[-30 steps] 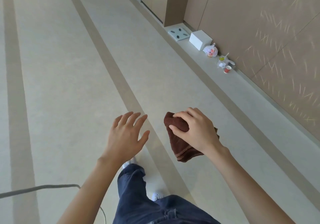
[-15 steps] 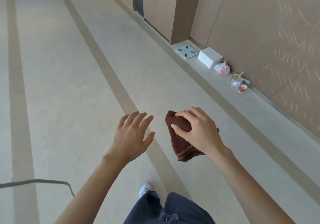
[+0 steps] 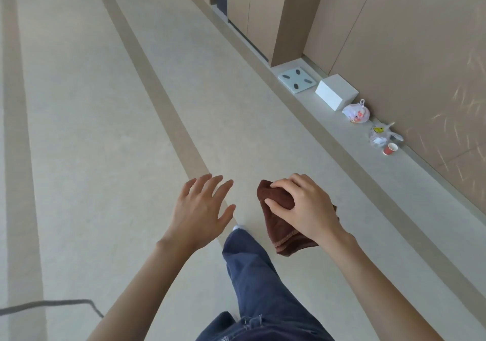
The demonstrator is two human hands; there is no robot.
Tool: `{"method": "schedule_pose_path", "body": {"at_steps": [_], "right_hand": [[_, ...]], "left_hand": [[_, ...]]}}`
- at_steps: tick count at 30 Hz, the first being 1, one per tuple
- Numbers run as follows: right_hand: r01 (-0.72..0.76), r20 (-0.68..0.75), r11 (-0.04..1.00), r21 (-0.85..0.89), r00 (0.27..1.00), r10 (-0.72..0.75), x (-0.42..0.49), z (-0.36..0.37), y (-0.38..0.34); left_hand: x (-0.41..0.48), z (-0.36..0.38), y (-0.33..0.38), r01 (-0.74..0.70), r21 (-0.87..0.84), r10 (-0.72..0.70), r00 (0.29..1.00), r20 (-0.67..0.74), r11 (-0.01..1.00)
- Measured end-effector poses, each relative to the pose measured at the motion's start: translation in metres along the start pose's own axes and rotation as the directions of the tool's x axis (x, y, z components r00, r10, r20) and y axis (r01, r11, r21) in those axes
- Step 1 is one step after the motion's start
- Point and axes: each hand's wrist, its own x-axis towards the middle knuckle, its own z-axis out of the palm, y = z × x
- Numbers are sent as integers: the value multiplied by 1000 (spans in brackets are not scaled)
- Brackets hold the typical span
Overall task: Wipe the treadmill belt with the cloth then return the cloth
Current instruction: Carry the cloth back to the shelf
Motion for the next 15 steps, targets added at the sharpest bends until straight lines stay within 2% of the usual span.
{"method": "schedule_pose_path", "body": {"at_steps": [9,15], "right_hand": [[17,-75,999,29,997,-14,207,-14,49],[33,-108,998,55,994,-27,302,-8,67]], "left_hand": [[194,-23,-54,-3,36,7,994,-111,999],[276,-23,-85,17,38,-14,996,-87,999]]}}
